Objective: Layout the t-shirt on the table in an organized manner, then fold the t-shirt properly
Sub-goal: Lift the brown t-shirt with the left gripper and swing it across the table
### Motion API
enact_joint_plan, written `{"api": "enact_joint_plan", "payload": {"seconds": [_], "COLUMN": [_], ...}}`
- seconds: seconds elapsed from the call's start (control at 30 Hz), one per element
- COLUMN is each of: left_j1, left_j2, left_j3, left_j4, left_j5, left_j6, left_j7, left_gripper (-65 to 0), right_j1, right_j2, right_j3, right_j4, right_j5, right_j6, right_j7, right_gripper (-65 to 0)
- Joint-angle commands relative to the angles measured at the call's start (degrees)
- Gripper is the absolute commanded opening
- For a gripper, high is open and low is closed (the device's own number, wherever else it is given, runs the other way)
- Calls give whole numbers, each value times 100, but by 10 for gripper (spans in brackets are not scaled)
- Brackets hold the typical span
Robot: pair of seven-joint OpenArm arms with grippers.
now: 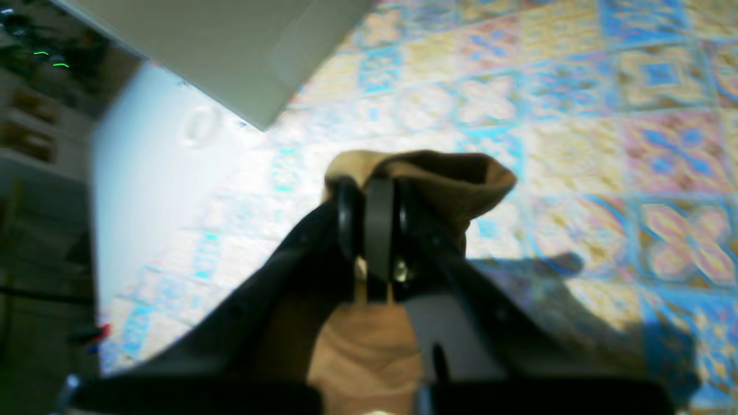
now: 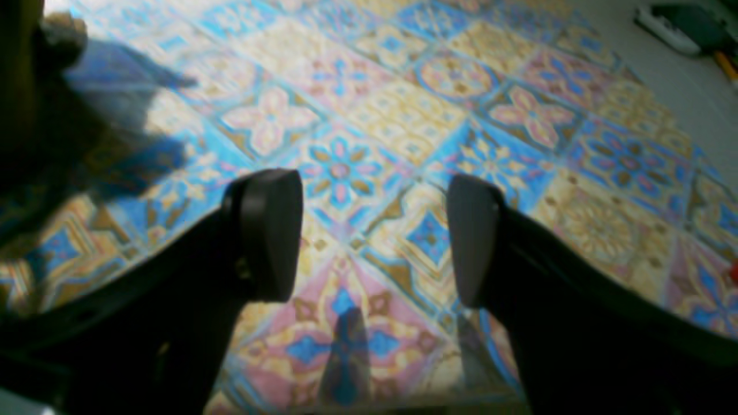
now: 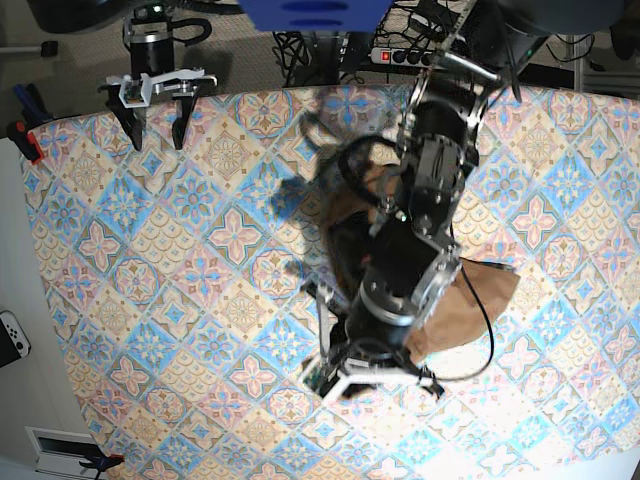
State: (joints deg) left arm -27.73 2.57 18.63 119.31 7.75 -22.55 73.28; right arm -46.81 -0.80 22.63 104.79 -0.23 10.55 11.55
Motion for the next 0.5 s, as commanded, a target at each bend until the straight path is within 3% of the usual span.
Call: {"api": "enact_joint_plan", "payload": {"seconds": [0.0, 0.17, 0.3, 0.47], "left_j1": [-318, -1311, -1865, -2146], "left_j2": [152, 643, 643, 643], "left_j3": [40, 708, 1051, 1007], "left_j4": [-32, -946, -1377, -955], "left_j5": [3, 47, -14, 47], "left_j6": [8, 35, 61, 211], "left_j7": [-114, 281, 264, 475], "left_gripper": [-650, -650, -650, -650], "right_j1": [-27, -27, -27, -27], "right_j2": [14, 14, 14, 14], "right_j3": [18, 18, -44, -184], "right_j4": [92, 101, 110, 92], "right_j5": [54, 45, 45, 54], "right_j6": [5, 5, 5, 5], "right_j7": [177, -447, -685, -694], "right_gripper": [-264, -264, -264, -264]}}
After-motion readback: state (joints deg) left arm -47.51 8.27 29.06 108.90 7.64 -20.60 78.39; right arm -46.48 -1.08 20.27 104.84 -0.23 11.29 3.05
